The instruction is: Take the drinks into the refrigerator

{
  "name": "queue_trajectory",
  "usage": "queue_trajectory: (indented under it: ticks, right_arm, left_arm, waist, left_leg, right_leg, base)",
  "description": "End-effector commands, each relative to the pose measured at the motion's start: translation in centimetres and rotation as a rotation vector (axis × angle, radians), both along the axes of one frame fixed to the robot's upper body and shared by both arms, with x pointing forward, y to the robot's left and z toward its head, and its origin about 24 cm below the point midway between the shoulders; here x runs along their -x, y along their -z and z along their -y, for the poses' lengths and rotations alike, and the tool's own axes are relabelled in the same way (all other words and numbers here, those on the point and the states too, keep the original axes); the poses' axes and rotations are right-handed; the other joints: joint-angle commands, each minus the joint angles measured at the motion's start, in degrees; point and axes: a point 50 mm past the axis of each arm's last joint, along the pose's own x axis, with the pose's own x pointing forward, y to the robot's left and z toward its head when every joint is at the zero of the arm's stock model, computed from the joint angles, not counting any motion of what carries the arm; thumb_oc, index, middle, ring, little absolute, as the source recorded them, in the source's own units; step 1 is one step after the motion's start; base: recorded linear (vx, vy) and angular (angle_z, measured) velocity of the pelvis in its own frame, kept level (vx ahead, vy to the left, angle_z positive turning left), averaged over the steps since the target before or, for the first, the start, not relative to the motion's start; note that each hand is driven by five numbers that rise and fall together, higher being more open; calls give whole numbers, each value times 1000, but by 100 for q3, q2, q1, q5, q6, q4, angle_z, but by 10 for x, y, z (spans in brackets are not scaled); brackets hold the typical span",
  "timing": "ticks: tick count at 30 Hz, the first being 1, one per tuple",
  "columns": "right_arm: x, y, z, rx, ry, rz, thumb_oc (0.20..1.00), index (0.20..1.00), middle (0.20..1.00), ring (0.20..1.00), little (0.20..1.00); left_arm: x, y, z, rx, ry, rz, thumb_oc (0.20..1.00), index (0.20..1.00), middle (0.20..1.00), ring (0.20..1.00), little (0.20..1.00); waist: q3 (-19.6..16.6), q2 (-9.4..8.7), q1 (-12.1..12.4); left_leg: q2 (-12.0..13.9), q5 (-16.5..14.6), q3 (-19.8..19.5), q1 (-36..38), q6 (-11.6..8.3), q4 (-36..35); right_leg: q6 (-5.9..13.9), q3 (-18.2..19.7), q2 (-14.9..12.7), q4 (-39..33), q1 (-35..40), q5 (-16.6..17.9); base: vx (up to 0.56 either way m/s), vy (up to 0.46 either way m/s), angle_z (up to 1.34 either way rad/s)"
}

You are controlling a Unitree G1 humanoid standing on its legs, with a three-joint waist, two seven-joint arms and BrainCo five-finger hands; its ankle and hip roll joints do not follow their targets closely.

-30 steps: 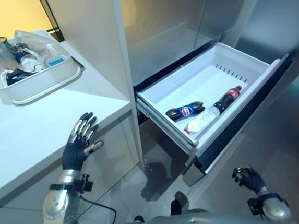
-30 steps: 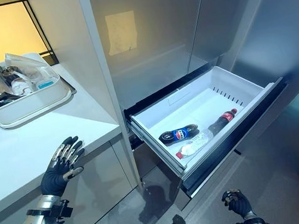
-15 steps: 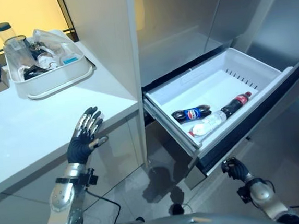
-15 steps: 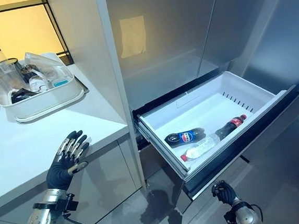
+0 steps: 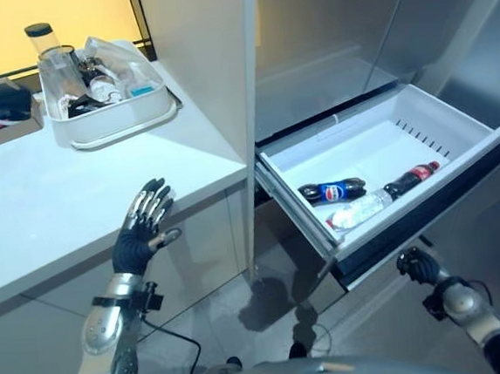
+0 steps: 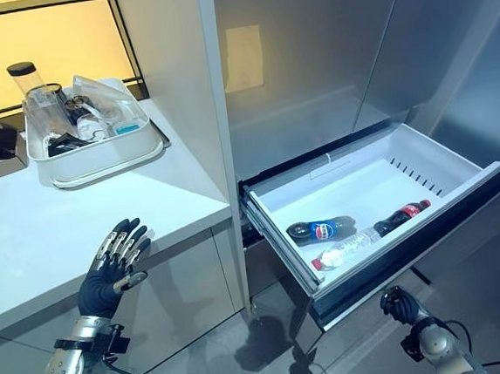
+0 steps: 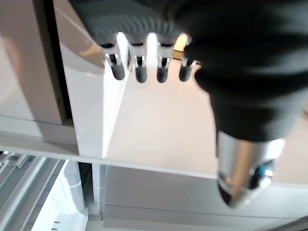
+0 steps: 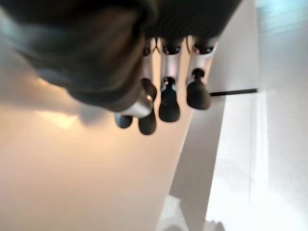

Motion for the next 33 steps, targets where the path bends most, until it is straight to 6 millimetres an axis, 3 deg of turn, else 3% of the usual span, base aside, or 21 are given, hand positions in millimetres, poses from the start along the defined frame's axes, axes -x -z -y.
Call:
queue_trajectory:
  ticks: [1,2,3,4,7,8,11,16,20,21,27,28,33]
  right_arm:
    - [-102,-82,-33,-61,-141,386,200,200,200,200,200]
    - [-102,-82,-33,-61,-141,388,200,200,200,200,200]
    - [-117,-102,-31,-24,-153,435,200,200,200,200,200]
    - [-118,-103,-31,-23,-153,437,200,200,200,200,200]
    - [-147,-150,-30,-3,-138,591,200,200,200,200,200]
    - [-159,-175,-35,6,-146,673,200,200,200,200,200]
    - [-161,-183,-31,36,-142,685,200,200,200,200,200]
    - [-154,-159,-22,5,-66,622,200,200,200,200,200]
    - [-135,-120,-23,-53,-28,532,200,200,200,200,200]
    - [-134,-120,-23,-54,-27,531,200,200,200,200,200]
    - [-100,-81,-27,-158,48,496,200,200,200,200,200]
    - [-85,-69,-27,-201,87,496,200,200,200,200,200]
    - [-64,-56,-29,-241,126,487,200,200,200,200,200]
  left_arm:
    - [-8,-27,8,5,80,129,1000,1000,1000,1000,1000]
    - [-8,-27,8,6,80,130,1000,1000,1000,1000,1000]
    - [-10,-30,11,-2,107,138,1000,1000,1000,1000,1000]
    - [-11,-30,11,-1,106,140,1000,1000,1000,1000,1000]
    - [-14,-37,16,5,129,168,1000,1000,1000,1000,1000]
    - [-16,-39,17,15,135,174,1000,1000,1000,1000,1000]
    - [-18,-38,19,21,136,171,1000,1000,1000,1000,1000]
    - [-14,-36,16,35,99,162,1000,1000,1000,1000,1000]
    - [-12,-37,10,28,52,170,1000,1000,1000,1000,1000]
    - [-12,-37,10,27,53,168,1000,1000,1000,1000,1000]
    - [-11,-36,3,25,-25,183,1000,1000,1000,1000,1000]
    - [-10,-36,0,23,-59,186,1000,1000,1000,1000,1000]
    - [-9,-34,-2,19,-90,189,1000,1000,1000,1000,1000]
  waist:
    - [172,-193,572]
    - [173,-193,550]
    - [221,-204,730]
    - [226,-203,701]
    - [305,-188,916]
    - [366,-155,1053]
    - [363,-132,1095]
    - [303,-107,1101]
    - [307,-83,997]
    - [302,-87,1002]
    - [331,-82,743]
    - [340,-87,624]
    - [337,-99,469]
  left_leg:
    - [-92,-161,-493,-273,59,35]
    - [-94,-156,-514,-283,57,35]
    - [-112,-70,-727,-443,27,35]
    - [-115,-64,-754,-455,25,35]
    - [-160,89,-1124,-720,-24,42]
    - [-159,113,-1281,-824,-37,72]
    - [-187,187,-1435,-900,-44,70]
    - [-208,181,-1630,-867,-53,58]
    - [-193,144,-1580,-811,-39,53]
    - [-193,143,-1579,-809,-38,52]
    - [-152,86,-1441,-726,-17,35]
    - [-140,55,-1348,-688,-10,35]
    - [-117,13,-1191,-629,-10,35]
  right_leg:
    - [648,-372,-608,653,-292,20]
    - [648,-393,-611,651,-292,18]
    - [626,-629,-649,619,-286,5]
    - [626,-657,-653,615,-284,3]
    - [613,-1053,-697,528,-270,17]
    - [598,-1211,-689,498,-247,-14]
    - [596,-1405,-722,467,-213,-14]
    - [575,-1622,-748,530,-104,-111]
    - [563,-1584,-767,640,-138,-158]
    - [564,-1584,-768,644,-138,-161]
    - [580,-1455,-781,691,-197,-159]
    - [586,-1374,-785,698,-225,-146]
    - [591,-1224,-765,679,-253,-123]
  base:
    - [-45,-56,23]
    - [-61,-88,50]
    - [-41,-57,56]
    - [-40,-91,62]
    - [-35,-78,73]
    - [-37,-58,57]
    - [17,-24,72]
    - [38,-3,40]
    - [23,26,20]
    - [1,22,9]
    - [-6,25,0]
    - [-4,45,-19]
    - [-14,25,-32]
